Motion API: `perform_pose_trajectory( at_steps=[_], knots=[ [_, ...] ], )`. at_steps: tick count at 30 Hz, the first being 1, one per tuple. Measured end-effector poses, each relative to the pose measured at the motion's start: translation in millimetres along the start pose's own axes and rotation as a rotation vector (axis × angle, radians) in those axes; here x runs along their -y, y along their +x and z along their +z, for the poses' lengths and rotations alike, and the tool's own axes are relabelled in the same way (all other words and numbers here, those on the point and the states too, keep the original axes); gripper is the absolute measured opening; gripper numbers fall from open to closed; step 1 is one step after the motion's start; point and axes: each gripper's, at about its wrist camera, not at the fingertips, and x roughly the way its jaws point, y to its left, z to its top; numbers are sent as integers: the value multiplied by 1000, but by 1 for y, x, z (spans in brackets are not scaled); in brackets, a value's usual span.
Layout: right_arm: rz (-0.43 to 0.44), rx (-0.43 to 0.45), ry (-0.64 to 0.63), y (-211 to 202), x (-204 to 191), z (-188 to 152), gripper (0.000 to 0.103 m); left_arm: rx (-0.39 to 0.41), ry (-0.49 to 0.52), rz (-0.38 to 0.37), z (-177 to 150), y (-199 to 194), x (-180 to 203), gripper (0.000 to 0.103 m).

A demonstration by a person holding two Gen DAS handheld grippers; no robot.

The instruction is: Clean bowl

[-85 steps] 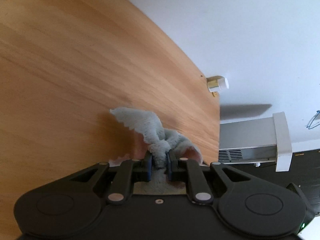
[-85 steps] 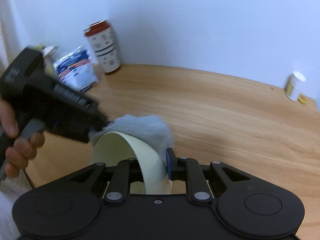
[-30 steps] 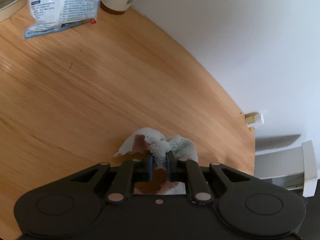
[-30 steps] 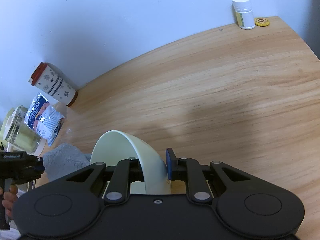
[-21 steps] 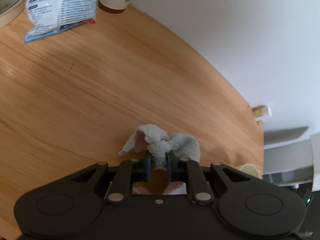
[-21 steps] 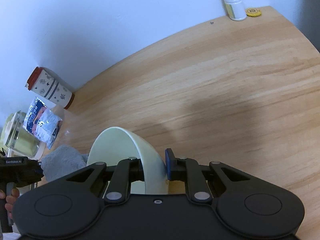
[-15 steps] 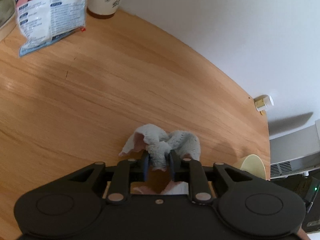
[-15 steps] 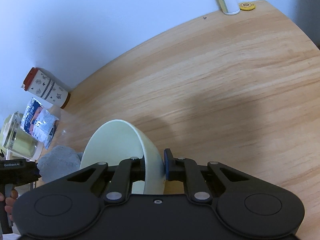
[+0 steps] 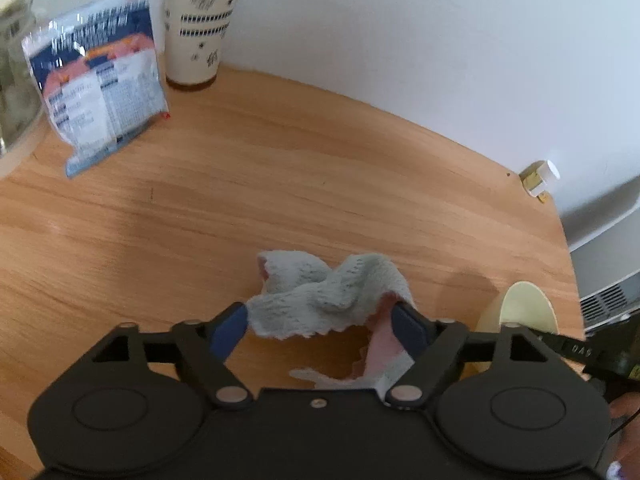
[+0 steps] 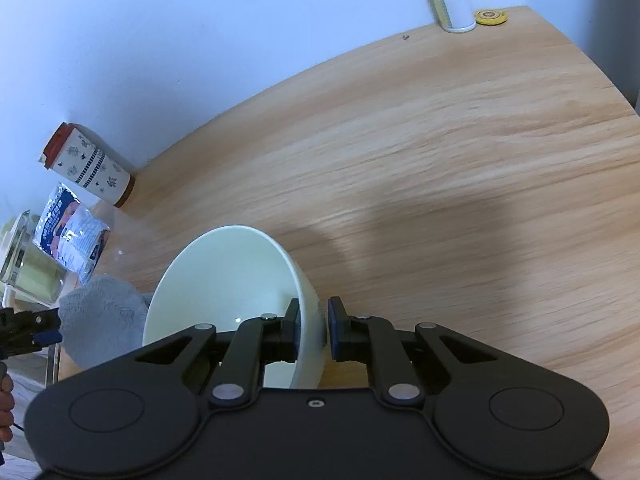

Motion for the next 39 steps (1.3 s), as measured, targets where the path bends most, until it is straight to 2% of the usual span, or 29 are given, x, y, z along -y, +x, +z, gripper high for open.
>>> perform_pose_trajectory(
  at_steps=[2,3,4,9,12,15,17,19,22,26,29,33,35,39],
  knots=[
    [-14,12,-20,-4,-1,0,21,6,18,15,-3,-5,7,94],
    [-18,15,-26,-6,-1,-1,28,13,29,24,-5,-9,11,101],
    [-21,18,-32,-9,-2,-1,38,20,36,31,-6,-12,15,102],
    [-47,25,-56,-22,-1,-6,68,42,60,42,-14,-28,35,102],
    [-70,47,-114,-34,-4,-11,72,38,62,38,-18,-36,48,102],
    [-75,57,-135,-49,-6,-16,84,36,71,69,-22,-45,64,103],
    [-78,68,-145,-58,-6,-18,87,30,74,101,-24,-50,74,103],
    [-79,84,-174,-72,-9,-22,97,32,79,121,-28,-58,85,103],
    [-89,101,-203,-91,-13,-25,103,58,89,105,-39,-75,102,103],
    [-83,92,-184,-115,-18,-28,103,69,68,91,-47,-92,112,103],
    [-86,70,-191,-133,-23,-30,103,84,90,108,-51,-108,122,103],
    [-116,78,-236,-158,-37,-35,103,108,138,162,-52,-129,133,103],
    [-131,101,-230,-174,-44,-38,103,117,165,190,-52,-138,138,103],
    [-142,91,-220,-190,-56,-42,103,120,221,236,-52,-148,141,103]
  ],
)
